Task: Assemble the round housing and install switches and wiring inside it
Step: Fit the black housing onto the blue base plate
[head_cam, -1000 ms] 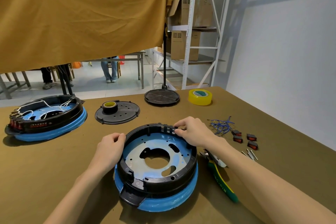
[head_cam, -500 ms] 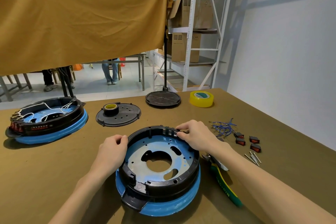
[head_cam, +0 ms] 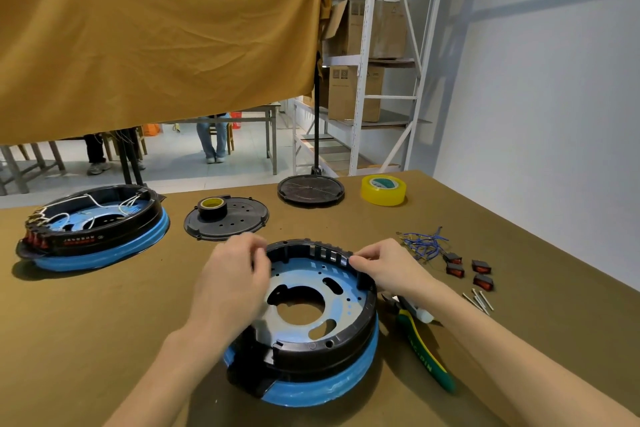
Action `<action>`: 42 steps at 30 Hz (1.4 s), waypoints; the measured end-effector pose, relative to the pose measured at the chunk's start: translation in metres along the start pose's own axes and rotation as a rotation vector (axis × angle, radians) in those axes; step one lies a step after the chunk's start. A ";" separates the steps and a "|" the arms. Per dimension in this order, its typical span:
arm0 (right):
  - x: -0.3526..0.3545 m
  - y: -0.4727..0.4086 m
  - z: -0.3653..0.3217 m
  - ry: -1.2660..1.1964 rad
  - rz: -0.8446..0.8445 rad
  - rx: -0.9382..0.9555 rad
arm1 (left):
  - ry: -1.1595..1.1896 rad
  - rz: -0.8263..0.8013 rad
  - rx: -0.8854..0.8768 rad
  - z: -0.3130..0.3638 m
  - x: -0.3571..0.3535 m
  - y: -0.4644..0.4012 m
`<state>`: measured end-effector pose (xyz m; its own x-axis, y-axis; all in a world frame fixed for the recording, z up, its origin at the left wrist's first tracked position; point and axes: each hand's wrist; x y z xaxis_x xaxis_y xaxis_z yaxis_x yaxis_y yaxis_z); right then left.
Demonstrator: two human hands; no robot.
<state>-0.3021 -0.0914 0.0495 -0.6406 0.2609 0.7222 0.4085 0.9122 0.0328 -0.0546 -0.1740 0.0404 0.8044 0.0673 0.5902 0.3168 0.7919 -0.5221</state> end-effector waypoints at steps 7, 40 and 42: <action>0.001 0.012 -0.005 -0.059 -0.018 -0.067 | -0.105 -0.797 0.038 0.045 -0.046 0.018; 0.023 -0.016 -0.047 0.566 -0.309 0.155 | 0.063 -0.921 0.144 0.022 -0.053 0.004; 0.019 -0.014 -0.044 0.561 -0.316 0.154 | 0.061 -0.916 0.145 0.023 -0.053 0.004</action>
<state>-0.2914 -0.1131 0.0930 -0.2614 -0.1927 0.9458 0.1318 0.9636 0.2328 -0.1071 -0.1603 0.0213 0.2977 -0.6504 0.6988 0.7790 0.5886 0.2160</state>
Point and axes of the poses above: each hand's wrist, its own y-axis away from the middle knuckle, its own x-axis out of the back of the hand, z = x × y, and after that the axes turned 3 degrees about y, right-handed
